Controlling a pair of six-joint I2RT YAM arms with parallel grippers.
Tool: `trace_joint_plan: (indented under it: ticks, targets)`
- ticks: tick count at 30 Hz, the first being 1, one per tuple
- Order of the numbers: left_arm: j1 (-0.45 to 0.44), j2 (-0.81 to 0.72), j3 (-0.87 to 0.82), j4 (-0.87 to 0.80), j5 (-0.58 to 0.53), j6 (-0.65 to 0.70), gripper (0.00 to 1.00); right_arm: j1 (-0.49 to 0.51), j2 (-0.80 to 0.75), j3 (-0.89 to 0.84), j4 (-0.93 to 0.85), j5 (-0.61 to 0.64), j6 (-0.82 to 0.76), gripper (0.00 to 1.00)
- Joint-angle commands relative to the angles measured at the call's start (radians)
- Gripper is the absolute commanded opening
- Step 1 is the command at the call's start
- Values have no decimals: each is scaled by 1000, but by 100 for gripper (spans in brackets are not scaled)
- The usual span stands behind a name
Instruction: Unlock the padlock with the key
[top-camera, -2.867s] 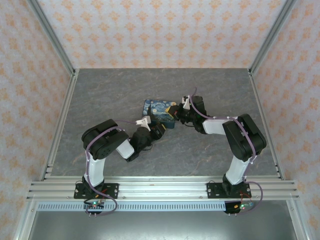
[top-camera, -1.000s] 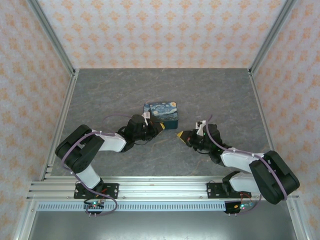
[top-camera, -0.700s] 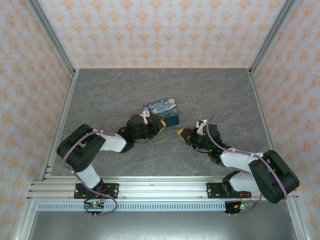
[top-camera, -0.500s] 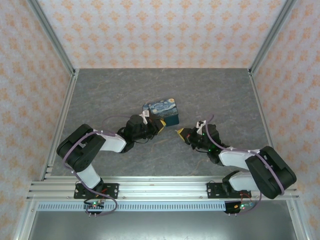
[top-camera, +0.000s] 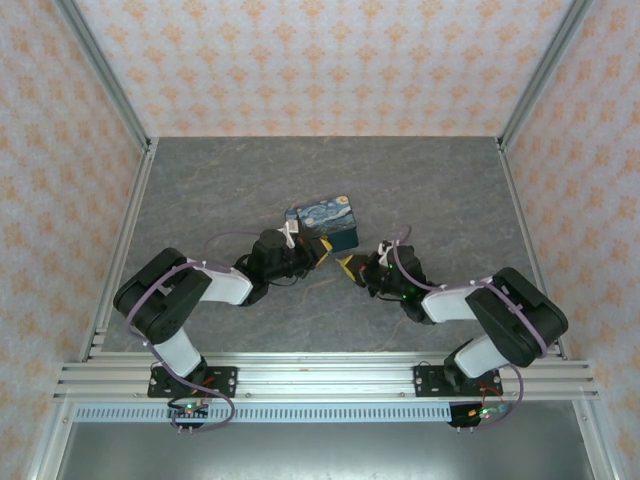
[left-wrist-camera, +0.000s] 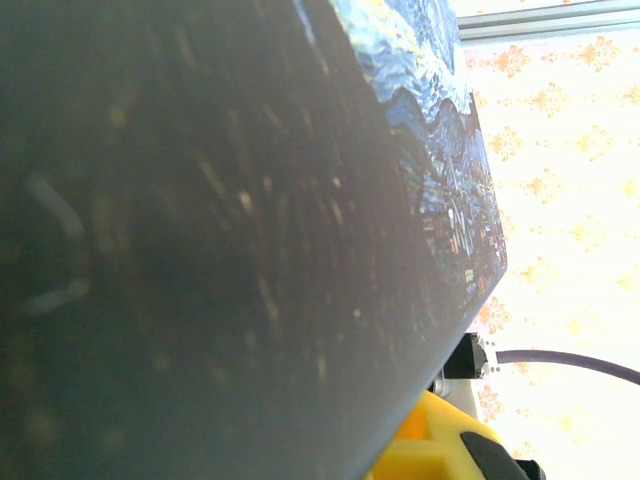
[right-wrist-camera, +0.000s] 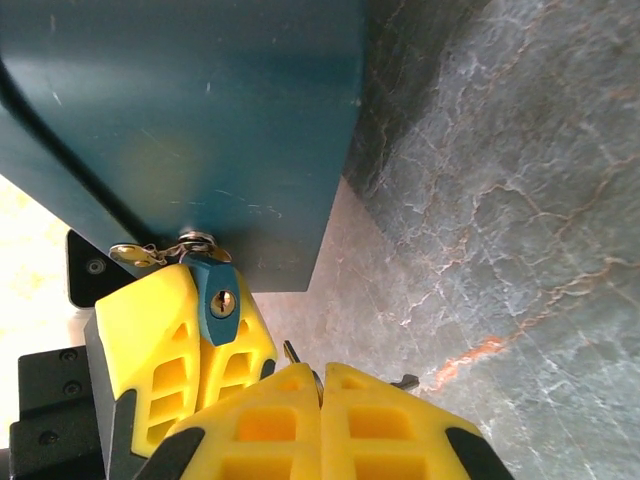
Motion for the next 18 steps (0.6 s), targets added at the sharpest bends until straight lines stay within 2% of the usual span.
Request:
trace_joint_plan:
  ticks: [1,18]
  targets:
    - [7,4,0,62,-10,-6,0,8,21,24,80,36,17,0]
    - [7,7,4,59,-7,-4,0,7,31,65,61,38,9,0]
